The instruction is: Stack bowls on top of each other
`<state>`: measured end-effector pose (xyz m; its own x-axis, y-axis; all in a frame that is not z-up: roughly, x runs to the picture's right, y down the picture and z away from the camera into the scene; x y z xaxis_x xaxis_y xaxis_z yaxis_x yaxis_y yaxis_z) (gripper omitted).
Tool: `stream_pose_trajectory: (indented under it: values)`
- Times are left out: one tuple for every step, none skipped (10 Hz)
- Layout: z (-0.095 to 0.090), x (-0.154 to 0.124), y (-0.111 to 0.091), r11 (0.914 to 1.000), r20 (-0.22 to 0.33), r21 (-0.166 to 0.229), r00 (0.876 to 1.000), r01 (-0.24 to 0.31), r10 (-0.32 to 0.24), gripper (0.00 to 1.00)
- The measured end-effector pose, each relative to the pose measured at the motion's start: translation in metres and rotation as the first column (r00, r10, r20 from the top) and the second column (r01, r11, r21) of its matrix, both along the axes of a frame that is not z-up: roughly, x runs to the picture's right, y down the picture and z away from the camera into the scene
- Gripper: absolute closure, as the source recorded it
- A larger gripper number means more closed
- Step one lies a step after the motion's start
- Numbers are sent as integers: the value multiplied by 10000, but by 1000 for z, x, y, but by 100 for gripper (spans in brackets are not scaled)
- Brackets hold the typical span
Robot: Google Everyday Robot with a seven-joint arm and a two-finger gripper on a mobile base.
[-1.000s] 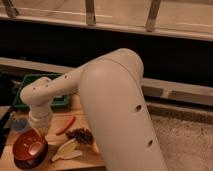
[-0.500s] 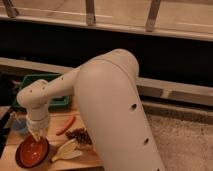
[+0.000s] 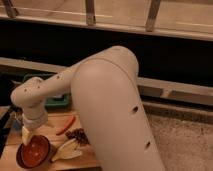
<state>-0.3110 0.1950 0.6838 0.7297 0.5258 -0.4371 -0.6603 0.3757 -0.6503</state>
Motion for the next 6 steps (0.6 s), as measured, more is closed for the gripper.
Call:
stream_pose_trajectory:
  values:
    - [-5, -1, -9, 9997, 28, 240, 10000, 9, -10, 22]
    - [-14, -4, -26, 9977, 55, 682, 10000, 9, -13, 22]
    - [-21, -5, -44, 9936, -4, 1128, 10000, 30, -30, 22]
    - [-24, -4, -59, 9899, -66, 1418, 9999, -79, 90, 22]
    - [-21, 1, -61, 9893, -168, 1459, 9998, -56, 81, 22]
    - [-22, 0, -61, 9893, -141, 1455, 9999, -76, 97, 22]
